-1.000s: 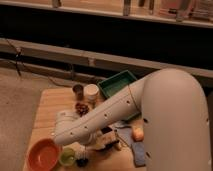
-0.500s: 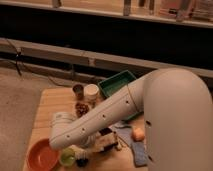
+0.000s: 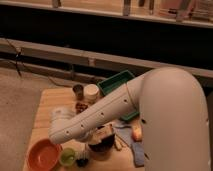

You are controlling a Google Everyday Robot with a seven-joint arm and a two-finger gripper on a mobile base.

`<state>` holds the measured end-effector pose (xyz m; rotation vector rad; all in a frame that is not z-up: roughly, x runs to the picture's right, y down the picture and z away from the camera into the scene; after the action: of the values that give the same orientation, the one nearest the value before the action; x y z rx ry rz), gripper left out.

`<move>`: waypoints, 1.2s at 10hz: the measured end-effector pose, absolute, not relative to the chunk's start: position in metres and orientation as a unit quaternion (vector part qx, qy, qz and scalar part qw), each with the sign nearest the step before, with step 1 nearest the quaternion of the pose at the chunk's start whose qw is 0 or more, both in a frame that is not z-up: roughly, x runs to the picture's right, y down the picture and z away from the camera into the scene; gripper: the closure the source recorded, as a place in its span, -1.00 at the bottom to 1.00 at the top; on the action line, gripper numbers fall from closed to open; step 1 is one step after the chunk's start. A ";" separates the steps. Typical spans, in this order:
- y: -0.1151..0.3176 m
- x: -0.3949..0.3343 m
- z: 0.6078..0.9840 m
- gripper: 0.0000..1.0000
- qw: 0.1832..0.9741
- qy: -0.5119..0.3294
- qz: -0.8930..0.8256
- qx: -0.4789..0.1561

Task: Wipe purple bowl with eraser

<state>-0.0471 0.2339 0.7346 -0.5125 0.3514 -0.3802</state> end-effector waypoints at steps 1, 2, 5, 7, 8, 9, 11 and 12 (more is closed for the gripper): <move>0.232 -0.049 0.737 1.00 0.935 0.169 -0.191 -0.246; 0.231 -0.049 0.739 1.00 0.936 0.166 -0.196 -0.243; 0.229 -0.057 0.747 1.00 0.940 0.145 -0.217 -0.221; 0.229 -0.058 0.754 1.00 0.942 0.131 -0.228 -0.209; 0.230 -0.055 0.757 1.00 0.942 0.129 -0.227 -0.210; 0.232 -0.048 0.758 1.00 0.943 0.131 -0.220 -0.215; 0.238 -0.030 0.754 1.00 0.943 0.141 -0.199 -0.227; 0.243 -0.022 0.748 1.00 0.943 0.149 -0.186 -0.233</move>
<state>-0.0219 0.2427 0.7484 -0.4750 0.3039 -0.3792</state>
